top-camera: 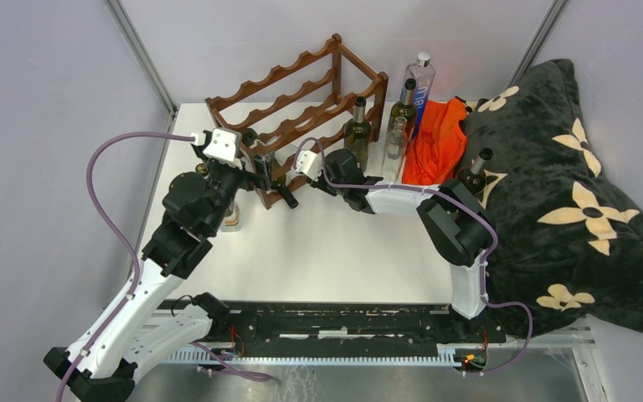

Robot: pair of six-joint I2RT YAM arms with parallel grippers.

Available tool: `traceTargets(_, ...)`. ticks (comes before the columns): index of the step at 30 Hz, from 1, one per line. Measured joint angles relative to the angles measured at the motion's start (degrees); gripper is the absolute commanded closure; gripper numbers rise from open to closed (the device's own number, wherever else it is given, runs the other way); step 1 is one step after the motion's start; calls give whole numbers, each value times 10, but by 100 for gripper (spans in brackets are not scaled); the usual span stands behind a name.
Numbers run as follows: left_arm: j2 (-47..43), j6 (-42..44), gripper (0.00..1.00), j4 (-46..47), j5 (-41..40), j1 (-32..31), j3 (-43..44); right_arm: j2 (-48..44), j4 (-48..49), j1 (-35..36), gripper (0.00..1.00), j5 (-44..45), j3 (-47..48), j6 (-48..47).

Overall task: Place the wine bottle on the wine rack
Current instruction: Place the wine bottle in the wine rack.

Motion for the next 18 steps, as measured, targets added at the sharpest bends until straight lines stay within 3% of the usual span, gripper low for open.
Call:
traceTargets(7,-3,1,0,0,1,1,-1,-2,-4,0,100,0,0,17)
traceTargets(18,-7,2,0,1,2,8,-4,-43,74,17,100,47,-97,103)
